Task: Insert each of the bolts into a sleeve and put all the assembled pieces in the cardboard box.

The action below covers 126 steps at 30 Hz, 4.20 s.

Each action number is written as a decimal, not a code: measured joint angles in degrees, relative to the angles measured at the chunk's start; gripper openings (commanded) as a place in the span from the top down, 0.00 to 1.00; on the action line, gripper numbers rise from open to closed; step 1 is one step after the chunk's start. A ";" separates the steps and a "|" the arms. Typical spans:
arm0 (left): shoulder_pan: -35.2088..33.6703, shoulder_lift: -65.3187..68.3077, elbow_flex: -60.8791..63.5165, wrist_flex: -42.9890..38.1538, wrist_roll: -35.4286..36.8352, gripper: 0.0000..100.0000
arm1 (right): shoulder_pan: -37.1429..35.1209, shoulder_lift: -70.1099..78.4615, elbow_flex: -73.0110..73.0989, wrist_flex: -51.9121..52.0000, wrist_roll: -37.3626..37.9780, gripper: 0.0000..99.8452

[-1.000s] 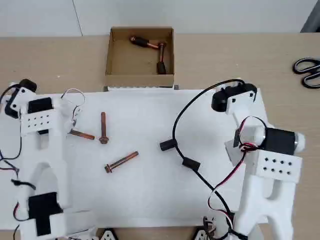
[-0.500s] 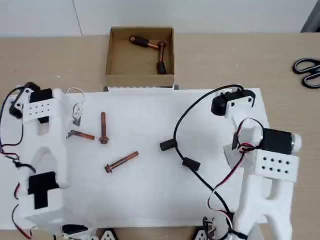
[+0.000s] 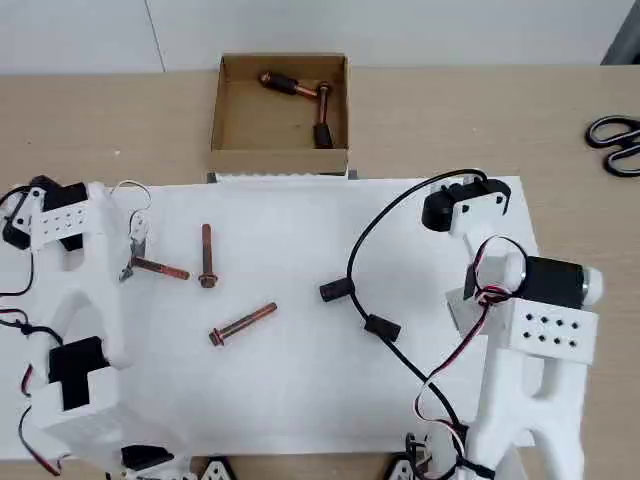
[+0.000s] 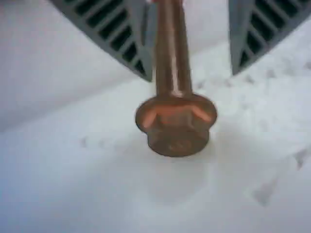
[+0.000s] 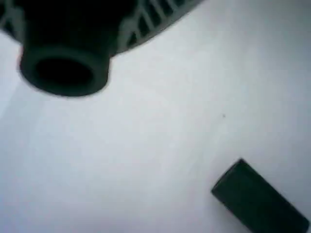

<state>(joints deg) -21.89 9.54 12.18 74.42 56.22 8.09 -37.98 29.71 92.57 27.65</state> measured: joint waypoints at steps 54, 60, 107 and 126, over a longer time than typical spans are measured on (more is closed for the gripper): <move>9.67 -8.53 -44.75 24.70 -27.25 1.00 | -7.82 -22.86 0.00 1.76 -4.04 0.99; 14.86 -21.98 -36.57 24.97 -31.82 1.00 | -7.91 -22.86 0.00 -0.79 -11.08 1.00; 32.53 -100.75 67.25 -34.55 -22.51 0.99 | -54.07 -22.68 42.46 -68.22 -28.66 1.00; 33.67 -112.35 67.16 -34.55 -21.98 0.99 | -55.65 -22.68 42.55 -68.40 -25.05 1.00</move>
<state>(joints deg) 11.78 -102.81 79.34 39.87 34.24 -47.56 -60.66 72.26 24.18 2.59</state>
